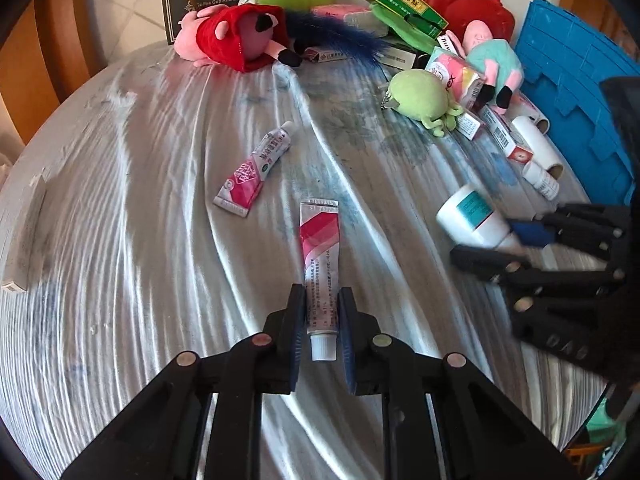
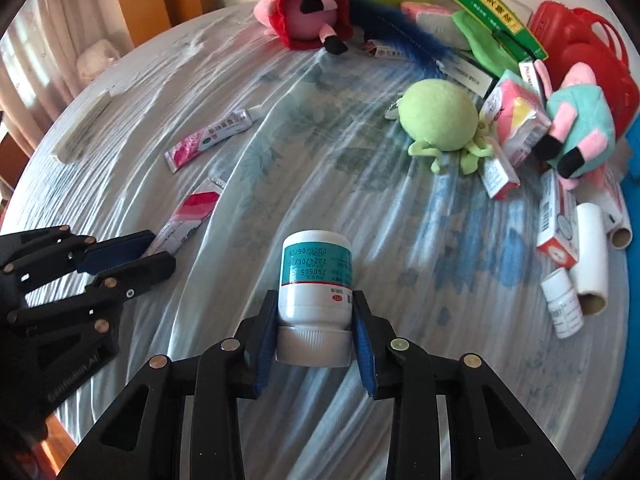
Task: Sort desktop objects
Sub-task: 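Carry the tube and pill bottle to the blue bin and release them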
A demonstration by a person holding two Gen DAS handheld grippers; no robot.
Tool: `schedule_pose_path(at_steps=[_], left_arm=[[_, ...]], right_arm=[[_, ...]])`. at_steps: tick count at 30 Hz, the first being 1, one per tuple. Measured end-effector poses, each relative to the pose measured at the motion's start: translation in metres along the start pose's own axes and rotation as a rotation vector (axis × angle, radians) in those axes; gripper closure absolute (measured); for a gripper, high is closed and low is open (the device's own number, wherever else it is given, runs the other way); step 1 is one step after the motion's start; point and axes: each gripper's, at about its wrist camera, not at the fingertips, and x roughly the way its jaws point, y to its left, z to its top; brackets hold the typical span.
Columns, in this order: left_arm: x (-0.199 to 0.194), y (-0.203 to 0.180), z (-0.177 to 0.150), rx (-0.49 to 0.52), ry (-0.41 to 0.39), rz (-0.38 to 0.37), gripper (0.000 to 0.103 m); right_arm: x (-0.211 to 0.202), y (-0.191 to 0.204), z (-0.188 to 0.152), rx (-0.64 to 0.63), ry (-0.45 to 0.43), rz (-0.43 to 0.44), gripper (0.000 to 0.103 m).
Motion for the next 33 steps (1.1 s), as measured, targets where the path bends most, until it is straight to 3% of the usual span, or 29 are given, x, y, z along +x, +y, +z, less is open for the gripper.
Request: schedule_pose_path(at_steps=[11,15,18,24,28,33], left_arm=[[-0.064,-0.019,0.016,0.171,-0.173,0.07,0.087],[-0.1,-0.048,0.04,0.266,-0.264,0.051,0.087],[-0.127,-0.081,0.062,0.336,-0.336,-0.014,0.087],[-0.19,-0.189,0.106,0.497,-0.513,-0.198,0.087],[-0.234,-0.286,0.133,0.608,-0.609,-0.332,0.087],[-0.263,-0.4,0.158,0.677,-0.653,-0.433,0.087]], right_arm=[[-0.074,-0.02,0.005,0.095,-0.15,0.041,0.07],[-0.126,-0.04,0.003,0.163,-0.236,0.018,0.07],[-0.173,-0.058,-0.002,0.22,-0.318,-0.01,0.07],[-0.301,-0.098,-0.037,0.312,-0.526,-0.158,0.07],[-0.392,-0.151,-0.082,0.44,-0.666,-0.259,0.07],[-0.463,-0.233,-0.133,0.561,-0.737,-0.4,0.07]])
